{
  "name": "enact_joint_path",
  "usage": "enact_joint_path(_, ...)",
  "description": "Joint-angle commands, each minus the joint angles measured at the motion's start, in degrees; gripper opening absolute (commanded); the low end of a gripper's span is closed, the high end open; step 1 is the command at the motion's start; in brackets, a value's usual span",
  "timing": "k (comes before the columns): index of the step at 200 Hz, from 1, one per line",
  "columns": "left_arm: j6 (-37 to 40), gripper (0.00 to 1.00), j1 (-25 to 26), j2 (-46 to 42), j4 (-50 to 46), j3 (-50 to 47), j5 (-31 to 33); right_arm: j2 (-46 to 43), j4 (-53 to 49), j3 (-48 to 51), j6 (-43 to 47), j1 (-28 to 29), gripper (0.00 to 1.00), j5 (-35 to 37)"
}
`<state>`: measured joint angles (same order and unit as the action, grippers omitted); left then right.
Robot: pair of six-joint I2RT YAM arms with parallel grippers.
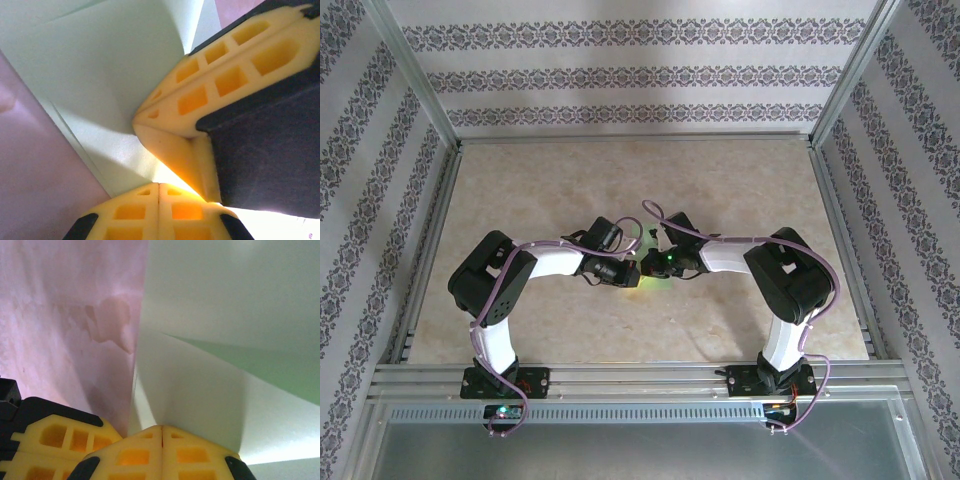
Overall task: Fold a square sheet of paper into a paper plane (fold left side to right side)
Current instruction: Fold the triangle a second time at the center of the table.
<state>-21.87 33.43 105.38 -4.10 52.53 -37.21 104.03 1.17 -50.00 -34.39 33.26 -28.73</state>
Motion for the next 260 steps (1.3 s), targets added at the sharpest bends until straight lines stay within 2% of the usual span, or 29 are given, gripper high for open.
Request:
enact_joint_path(1, 2.2, 0.0, 0.9, 2.3, -7.2, -1.1, 7.4, 1.7, 0.7, 1.5, 2.6, 0.2, 0.0, 2.0)
enact_joint_path(81, 1.5, 0.0, 0.9, 2.1, -6.5, -3.2, 8.1, 1.1, 1.6, 2.1, 4.7, -4.1, 0.0, 1.5)
enact_joint_path(200, 1.1, 0.0, 0.8, 1.9, -5.7, -3.4, 7.9, 2.1, 1.1, 0.1, 7.2, -14.7, 0.0, -2.8)
enact_joint_path(260, 1.2, 0.0, 1.0, 1.7, -5.0, -2.8, 7.4, -4.0, -3.3, -2.1, 7.5, -15.9, 0.0, -2.6)
